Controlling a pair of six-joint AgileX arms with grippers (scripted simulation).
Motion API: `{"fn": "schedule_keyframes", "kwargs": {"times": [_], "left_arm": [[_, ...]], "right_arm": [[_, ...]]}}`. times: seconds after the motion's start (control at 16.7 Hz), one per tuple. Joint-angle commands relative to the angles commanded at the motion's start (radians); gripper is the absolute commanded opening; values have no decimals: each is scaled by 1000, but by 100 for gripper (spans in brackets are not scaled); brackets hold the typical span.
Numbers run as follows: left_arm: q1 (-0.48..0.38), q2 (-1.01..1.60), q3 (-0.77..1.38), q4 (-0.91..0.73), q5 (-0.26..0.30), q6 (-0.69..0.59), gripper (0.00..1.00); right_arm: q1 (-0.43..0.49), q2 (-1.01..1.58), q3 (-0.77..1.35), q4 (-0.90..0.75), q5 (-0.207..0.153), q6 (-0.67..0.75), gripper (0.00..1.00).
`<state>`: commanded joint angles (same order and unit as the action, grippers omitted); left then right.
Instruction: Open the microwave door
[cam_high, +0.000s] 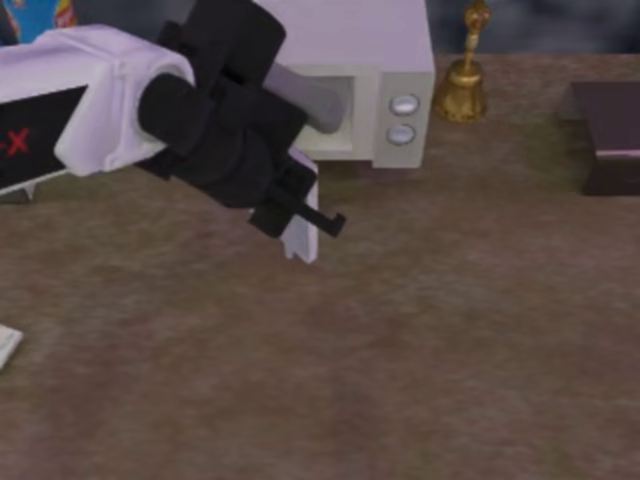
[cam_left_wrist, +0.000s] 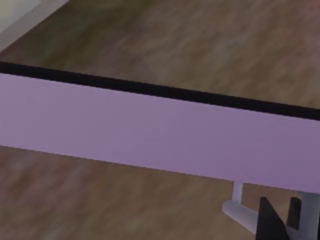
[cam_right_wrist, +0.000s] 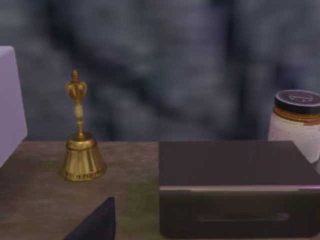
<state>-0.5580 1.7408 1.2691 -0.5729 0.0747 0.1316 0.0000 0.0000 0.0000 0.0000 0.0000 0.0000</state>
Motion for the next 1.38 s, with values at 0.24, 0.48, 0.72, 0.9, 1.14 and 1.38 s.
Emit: {"fn": "schedule_keyframes", "kwargs": {"times": [0.24, 0.48, 0.72, 0.9, 1.14, 1.38], "left_arm": [[0, 0, 0, 0, 0, 0, 0], [0, 0, 0, 0, 0, 0, 0], [8, -10, -13, -2, 22, 29, 0], [38, -31, -41, -11, 58, 101, 0], [56, -50, -55, -12, 83, 147, 0], [56, -50, -55, -12, 83, 147, 0]], "right_arm": [[0, 0, 0, 0, 0, 0, 100], [0, 0, 0, 0, 0, 0, 100], [0, 0, 0, 0, 0, 0, 100], [0, 0, 0, 0, 0, 0, 100], [0, 0, 0, 0, 0, 0, 100], [0, 0, 0, 0, 0, 0, 100]]}}
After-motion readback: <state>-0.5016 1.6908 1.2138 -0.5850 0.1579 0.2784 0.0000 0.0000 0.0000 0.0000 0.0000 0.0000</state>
